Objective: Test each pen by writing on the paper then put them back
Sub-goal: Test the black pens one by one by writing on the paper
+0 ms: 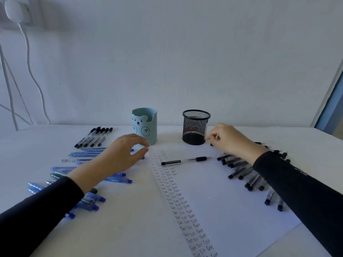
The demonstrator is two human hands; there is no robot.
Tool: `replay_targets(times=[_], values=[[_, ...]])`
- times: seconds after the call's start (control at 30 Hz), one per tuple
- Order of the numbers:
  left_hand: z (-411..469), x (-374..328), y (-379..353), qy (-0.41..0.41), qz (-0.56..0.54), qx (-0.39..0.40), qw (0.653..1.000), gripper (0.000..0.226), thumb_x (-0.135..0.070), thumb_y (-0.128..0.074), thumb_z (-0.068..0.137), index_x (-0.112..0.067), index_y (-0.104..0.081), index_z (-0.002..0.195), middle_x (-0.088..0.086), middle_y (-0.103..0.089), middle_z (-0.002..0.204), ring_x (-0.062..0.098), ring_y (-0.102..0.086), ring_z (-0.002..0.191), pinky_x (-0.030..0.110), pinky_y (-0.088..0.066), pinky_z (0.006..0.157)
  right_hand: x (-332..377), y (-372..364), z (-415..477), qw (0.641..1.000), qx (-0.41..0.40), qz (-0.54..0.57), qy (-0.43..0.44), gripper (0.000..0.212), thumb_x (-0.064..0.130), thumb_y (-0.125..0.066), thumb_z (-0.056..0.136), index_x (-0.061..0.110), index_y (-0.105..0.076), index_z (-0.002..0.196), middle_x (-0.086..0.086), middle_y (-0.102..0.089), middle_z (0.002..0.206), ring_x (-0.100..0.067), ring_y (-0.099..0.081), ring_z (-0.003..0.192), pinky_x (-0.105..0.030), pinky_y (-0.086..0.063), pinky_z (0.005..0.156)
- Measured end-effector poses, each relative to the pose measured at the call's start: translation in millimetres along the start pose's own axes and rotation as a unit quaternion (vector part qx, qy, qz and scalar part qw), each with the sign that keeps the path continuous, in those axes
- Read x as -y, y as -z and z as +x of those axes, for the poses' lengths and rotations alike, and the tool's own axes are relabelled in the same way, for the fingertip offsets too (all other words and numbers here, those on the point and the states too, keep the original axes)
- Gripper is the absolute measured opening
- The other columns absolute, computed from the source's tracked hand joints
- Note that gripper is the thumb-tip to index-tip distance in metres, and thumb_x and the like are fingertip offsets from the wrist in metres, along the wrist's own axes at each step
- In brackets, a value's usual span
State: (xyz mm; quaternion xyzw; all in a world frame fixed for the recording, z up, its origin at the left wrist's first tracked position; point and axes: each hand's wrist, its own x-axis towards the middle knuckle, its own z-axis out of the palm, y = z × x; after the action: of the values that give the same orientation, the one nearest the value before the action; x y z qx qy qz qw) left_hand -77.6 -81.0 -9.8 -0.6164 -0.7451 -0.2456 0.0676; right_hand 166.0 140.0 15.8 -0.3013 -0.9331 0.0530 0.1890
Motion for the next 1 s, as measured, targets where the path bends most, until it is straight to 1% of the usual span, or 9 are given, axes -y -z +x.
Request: replay_targets(times=[0.13, 0.23, 0.3, 0.43, 0.63, 0.73, 0.83, 0.9, 1.0], values=[[2.9, -37.9, -12.5, -0.110, -0.001, -0.097, 0.989, 0.032, -0.040, -0.056, 0.089, -0.021, -0.068, 0.112, -0.006, -0.064, 0.111, 0.010, -0.055, 0.103, 0.031, -0.048, 0.092, -26.2, -2.3, -0.5, 0.992, 0.052, -0.082, -0.076, 0.029, 0.018, -0.058, 0.094, 0.014, -0.068, 0.122, -0.003, -0.059, 0.129, -0.025, -0.054, 0.120, -0.036, -0.044, 0.100], [5.5, -49.2, -14.4, -0.159, 0.018, -0.105, 0.981, 0.031, -0.038, -0.056, 0.090, -0.019, -0.070, 0.109, -0.005, -0.064, 0.109, 0.014, -0.058, 0.101, 0.030, -0.049, 0.088, -29.2, -3.7, 1.0, 0.991, 0.038, -0.085, -0.092, 0.020, 0.018, -0.057, 0.093, 0.016, -0.074, 0.104, -0.001, -0.067, 0.118, -0.023, -0.060, 0.109, -0.033, -0.047, 0.090], [4.6, -51.7, -15.4, -0.118, -0.019, -0.044, 0.992, 0.031, -0.042, -0.059, 0.090, -0.022, -0.071, 0.110, -0.009, -0.065, 0.110, 0.009, -0.058, 0.099, 0.027, -0.049, 0.088, -28.0, -1.5, 0.3, 0.993, 0.018, -0.078, -0.092, 0.019, 0.020, -0.053, 0.098, 0.016, -0.068, 0.108, -0.003, -0.064, 0.115, -0.023, -0.059, 0.104, -0.033, -0.046, 0.083], [3.9, -48.2, -23.7, -0.064, -0.020, 0.035, 0.997, 0.032, -0.040, -0.062, 0.090, -0.023, -0.070, 0.117, -0.008, -0.069, 0.107, 0.001, -0.059, 0.086, 0.009, -0.044, 0.078, -22.4, 10.6, -1.2, 0.991, -0.119, -0.017, -0.063, 0.021, 0.021, -0.038, 0.105, 0.008, -0.046, 0.118, 0.002, -0.052, 0.073, -0.014, -0.047, 0.058, -0.030, -0.029, 0.048], [5.8, -46.9, -21.3, -0.112, -0.031, 0.053, 0.992, 0.027, -0.032, -0.067, 0.089, -0.021, -0.073, 0.113, -0.007, -0.070, 0.099, 0.004, -0.059, 0.082, 0.025, -0.050, 0.082, 8.9, 31.9, -3.2, 0.947, -0.236, 0.213, -0.047, 0.027, 0.032, -0.029, 0.106, 0.020, -0.042, 0.128, 0.004, -0.043, 0.071, -0.008, -0.040, 0.054, -0.025, -0.031, 0.050], [7.6, -40.3, -9.4, -0.153, -0.052, -0.081, 0.984, 0.021, -0.023, -0.071, 0.087, -0.016, -0.075, 0.107, -0.007, -0.067, 0.088, -0.001, -0.056, 0.072, 0.019, -0.050, 0.073, 25.7, 37.7, -10.1, 0.932, -0.191, 0.302, -0.059, 0.022, 0.043, -0.033, 0.104, 0.032, -0.042, 0.120, -0.004, -0.048, 0.078, -0.010, -0.045, 0.062, -0.023, -0.034, 0.054], [12.3, -26.7, 22.7, -0.103, -0.110, -0.242, 0.958, 0.019, -0.015, -0.073, 0.085, -0.011, -0.074, 0.104, -0.006, -0.066, 0.088, 0.002, -0.063, 0.074, 0.010, -0.049, 0.074, 38.6, 43.3, -14.5, 0.908, -0.135, 0.385, -0.092, 0.054, 0.069, -0.047, 0.087, 0.031, -0.038, 0.125, -0.001, -0.058, 0.105, -0.017, -0.055, 0.095, -0.031, -0.043, 0.083], [16.4, -12.2, 45.4, -0.019, -0.119, -0.311, 0.943, 0.016, -0.015, -0.074, 0.085, -0.013, -0.074, 0.100, -0.003, -0.068, 0.087, -0.001, -0.063, 0.074, 0.004, -0.046, 0.072, 47.3, 45.0, -16.6, 0.905, -0.106, 0.399, -0.102, 0.075, 0.080, -0.057, 0.073, 0.029, -0.040, 0.125, 0.001, -0.056, 0.097, -0.011, -0.055, 0.090, -0.030, -0.039, 0.081], [13.8, 23.4, 60.4, 0.108, -0.074, -0.305, 0.943, 0.011, -0.018, -0.074, 0.085, -0.017, -0.073, 0.095, -0.004, -0.068, 0.082, -0.001, -0.060, 0.066, 0.002, -0.042, 0.068, 60.9, 36.4, -18.0, 0.914, -0.082, 0.389, -0.082, 0.059, 0.070, -0.065, 0.076, 0.027, -0.048, 0.114, 0.006, -0.054, 0.077, -0.006, -0.050, 0.067, -0.026, -0.036, 0.065]])
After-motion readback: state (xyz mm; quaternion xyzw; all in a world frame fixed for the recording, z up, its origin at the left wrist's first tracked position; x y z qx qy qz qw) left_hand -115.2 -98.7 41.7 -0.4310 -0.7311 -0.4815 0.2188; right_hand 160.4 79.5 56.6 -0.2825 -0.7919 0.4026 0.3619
